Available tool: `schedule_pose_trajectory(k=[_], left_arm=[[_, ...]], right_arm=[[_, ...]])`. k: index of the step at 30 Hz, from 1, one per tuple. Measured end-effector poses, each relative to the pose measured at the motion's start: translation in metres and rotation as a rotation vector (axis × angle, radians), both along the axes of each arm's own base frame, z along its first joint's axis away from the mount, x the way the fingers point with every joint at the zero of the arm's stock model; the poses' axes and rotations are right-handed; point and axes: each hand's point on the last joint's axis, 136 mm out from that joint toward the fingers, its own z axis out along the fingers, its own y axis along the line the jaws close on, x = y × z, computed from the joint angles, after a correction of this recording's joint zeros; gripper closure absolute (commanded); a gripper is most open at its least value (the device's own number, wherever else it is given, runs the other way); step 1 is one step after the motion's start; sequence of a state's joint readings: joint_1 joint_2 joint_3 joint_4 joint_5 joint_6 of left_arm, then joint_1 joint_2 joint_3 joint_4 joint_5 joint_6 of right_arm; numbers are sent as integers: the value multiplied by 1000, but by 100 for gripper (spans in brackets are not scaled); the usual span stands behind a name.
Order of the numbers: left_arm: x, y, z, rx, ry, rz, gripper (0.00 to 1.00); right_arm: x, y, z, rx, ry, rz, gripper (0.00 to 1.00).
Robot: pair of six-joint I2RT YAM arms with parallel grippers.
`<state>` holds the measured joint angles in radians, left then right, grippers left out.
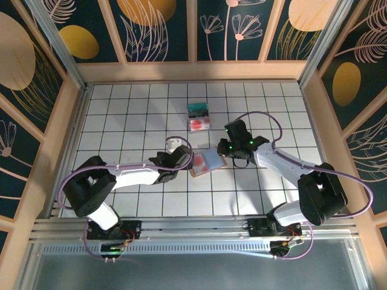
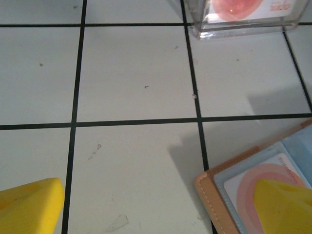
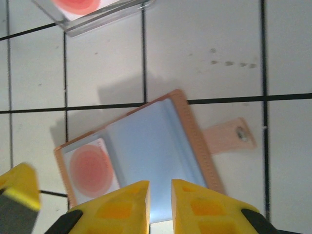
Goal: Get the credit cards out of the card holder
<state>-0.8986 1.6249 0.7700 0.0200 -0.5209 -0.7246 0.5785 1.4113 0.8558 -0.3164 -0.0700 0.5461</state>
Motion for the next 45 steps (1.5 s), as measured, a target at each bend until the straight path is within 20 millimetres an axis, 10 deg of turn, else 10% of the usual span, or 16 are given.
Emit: schedule_pose_trajectory(k=[20,45], left_arm=[[-1,6,-38,43,112,0,1],[1,10,-38,72,104,3,1]], right_arm=[[-26,61,-45,70,157,184,72],[-28,73,-65,91,205,211,76]])
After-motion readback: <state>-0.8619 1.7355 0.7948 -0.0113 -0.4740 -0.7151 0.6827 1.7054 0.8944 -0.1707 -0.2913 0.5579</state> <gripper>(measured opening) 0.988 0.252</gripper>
